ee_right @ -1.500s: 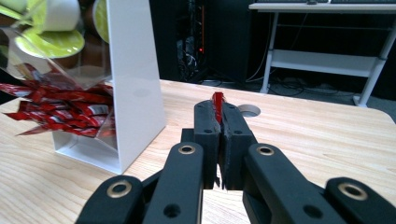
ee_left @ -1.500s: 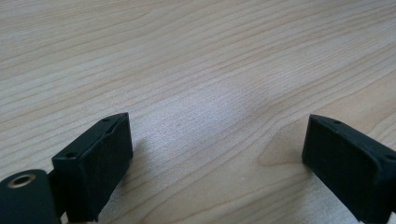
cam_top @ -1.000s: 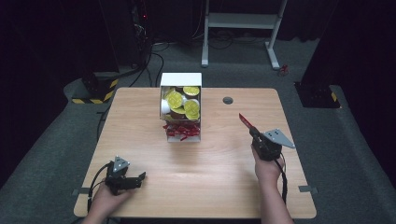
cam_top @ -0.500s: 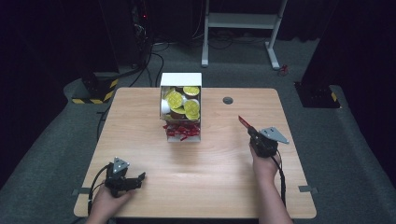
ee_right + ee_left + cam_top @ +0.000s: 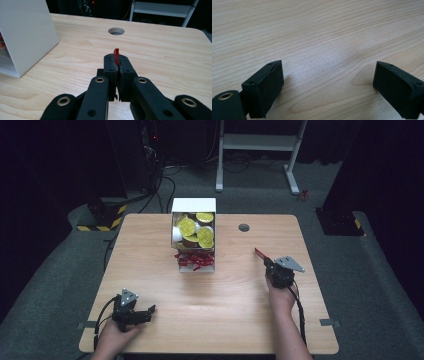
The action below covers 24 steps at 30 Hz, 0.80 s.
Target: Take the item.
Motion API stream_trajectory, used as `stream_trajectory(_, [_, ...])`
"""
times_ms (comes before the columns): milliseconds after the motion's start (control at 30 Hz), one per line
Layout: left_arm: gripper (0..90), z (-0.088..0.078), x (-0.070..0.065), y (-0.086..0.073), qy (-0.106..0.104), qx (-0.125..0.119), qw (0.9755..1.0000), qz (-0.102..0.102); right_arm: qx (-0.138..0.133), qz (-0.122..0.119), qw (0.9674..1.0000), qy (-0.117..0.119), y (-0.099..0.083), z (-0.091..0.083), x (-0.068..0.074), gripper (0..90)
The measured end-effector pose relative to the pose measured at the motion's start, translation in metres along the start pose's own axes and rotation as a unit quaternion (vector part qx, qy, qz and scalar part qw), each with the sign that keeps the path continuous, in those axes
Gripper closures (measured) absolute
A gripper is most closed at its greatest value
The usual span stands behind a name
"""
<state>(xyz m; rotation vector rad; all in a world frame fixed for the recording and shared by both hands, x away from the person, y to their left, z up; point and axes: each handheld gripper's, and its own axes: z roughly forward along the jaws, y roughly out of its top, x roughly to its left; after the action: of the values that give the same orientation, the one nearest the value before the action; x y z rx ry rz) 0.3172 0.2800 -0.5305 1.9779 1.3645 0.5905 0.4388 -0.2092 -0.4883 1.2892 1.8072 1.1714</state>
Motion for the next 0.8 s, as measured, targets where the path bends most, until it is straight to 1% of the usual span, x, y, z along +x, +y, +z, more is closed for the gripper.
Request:
stream_trajectory(133, [9.9, 0.0, 0.0, 0.0, 0.0, 0.0, 1.0, 0.0, 0.013, 0.007, 0.9998, 0.01, -0.002, 0.003, 0.001, 86.0])
stream_trajectory(233, [9.9, 0.0, 0.0, 0.0, 0.0, 0.001, 1.0, 0.001, 0.023, 0.007, 0.9997, 0.007, -0.004, 0.006, 0.001, 85.5])
stream_trajectory(267, [9.9, 0.0, 0.0, 0.0, 0.0, 0.001, 1.0, 0.001, 0.03, 0.008, 0.9995, 0.005, -0.006, 0.008, 0.0, 84.9])
stream_trajectory(300, [9.9, 0.0, 0.0, 0.0, 0.0, 0.001, 1.0, 0.001, 0.03, 0.008, 0.9995, 0.005, -0.006, 0.008, 0.0, 84.9])
stream_trajectory(333, [9.9, 0.0, 0.0, 0.0, 0.0, 0.001, 1.0, 0.001, 0.041, 0.013, 0.9991, 0.001, -0.008, 0.01, 0.0, 84.5])
stream_trajectory(400, [9.9, 0.0, 0.0, 0.0, 0.0, 0.001, 1.0, 0.001, 0.048, 0.007, 0.9988, -0.002, -0.01, 0.012, -0.001, 84.4])
stream_trajectory(433, [9.9, 0.0, 0.0, 0.0, 0.0, 0.001, 1.0, 0.001, 0.048, 0.007, 0.9988, -0.002, -0.01, 0.012, -0.001, 84.4])
stream_trajectory(467, [9.9, 0.0, 0.0, 0.0, 0.0, 0.001, 1.0, 0.001, 0.058, 0.01, 0.9983, -0.004, -0.012, 0.013, -0.001, 84.3])
stream_trajectory(500, [9.9, 0.0, 0.0, 0.0, 0.0, 0.001, 1.0, 0.001, 0.058, 0.01, 0.9983, -0.004, -0.012, 0.013, -0.001, 84.3])
stream_trajectory(533, [9.9, 0.0, 0.0, 0.0, 0.0, 0.0, 1.0, 0.0, 0.063, 0.004, 0.998, -0.006, -0.013, 0.014, 0.0, 84.3])
stream_trajectory(567, [9.9, 0.0, 0.0, 0.0, 0.0, 0.0, 1.0, 0.0, 0.068, 0.005, 0.9976, -0.009, -0.013, 0.015, 0.001, 84.3])
stream_trajectory(600, [9.9, 0.0, 0.0, 0.0, 0.0, 0.001, 1.0, 0.001, 0.07, -0.002, 0.9975, -0.01, -0.014, 0.016, 0.001, 84.4])
stream_trajectory(633, [9.9, 0.0, 0.0, 0.0, 0.0, 0.001, 1.0, 0.001, 0.075, -0.001, 0.9971, -0.011, -0.015, 0.016, 0.002, 84.4])
stream_trajectory(700, [9.9, 0.0, 0.0, 0.0, 0.0, 0.001, 1.0, 0.001, 0.081, -0.005, 0.9966, -0.007, -0.016, 0.018, 0.002, 84.3])
stream_trajectory(733, [9.9, 0.0, 0.0, 0.0, 0.0, 0.001, 1.0, 0.001, 0.087, -0.001, 0.9962, -0.006, -0.016, 0.019, 0.003, 84.2])
stream_trajectory(800, [9.9, 0.0, 0.0, 0.0, 0.0, 0.001, 1.0, 0.001, 0.097, -0.005, 0.9953, -0.004, -0.018, 0.021, 0.005, 84.1])
